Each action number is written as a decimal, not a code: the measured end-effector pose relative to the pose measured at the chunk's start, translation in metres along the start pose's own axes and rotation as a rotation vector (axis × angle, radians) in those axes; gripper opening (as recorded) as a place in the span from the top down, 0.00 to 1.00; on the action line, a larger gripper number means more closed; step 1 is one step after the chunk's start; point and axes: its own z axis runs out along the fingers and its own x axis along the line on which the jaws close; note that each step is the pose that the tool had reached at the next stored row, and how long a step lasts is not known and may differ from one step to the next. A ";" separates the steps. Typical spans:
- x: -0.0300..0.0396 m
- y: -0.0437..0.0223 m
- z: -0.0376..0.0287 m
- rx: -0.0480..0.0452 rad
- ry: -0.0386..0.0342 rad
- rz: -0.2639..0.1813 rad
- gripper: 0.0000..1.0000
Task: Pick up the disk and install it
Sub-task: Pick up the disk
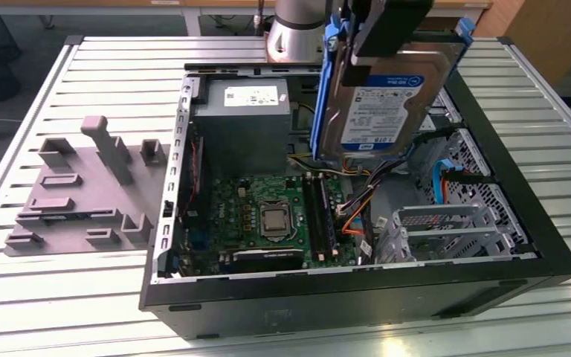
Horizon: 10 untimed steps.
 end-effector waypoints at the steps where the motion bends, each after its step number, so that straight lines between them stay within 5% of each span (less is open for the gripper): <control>1: 0.0042 0.0000 0.0001 0.0000 0.0002 0.000 0.64; 10: 0.0335 -0.0006 0.0013 0.0001 0.0001 0.000 0.64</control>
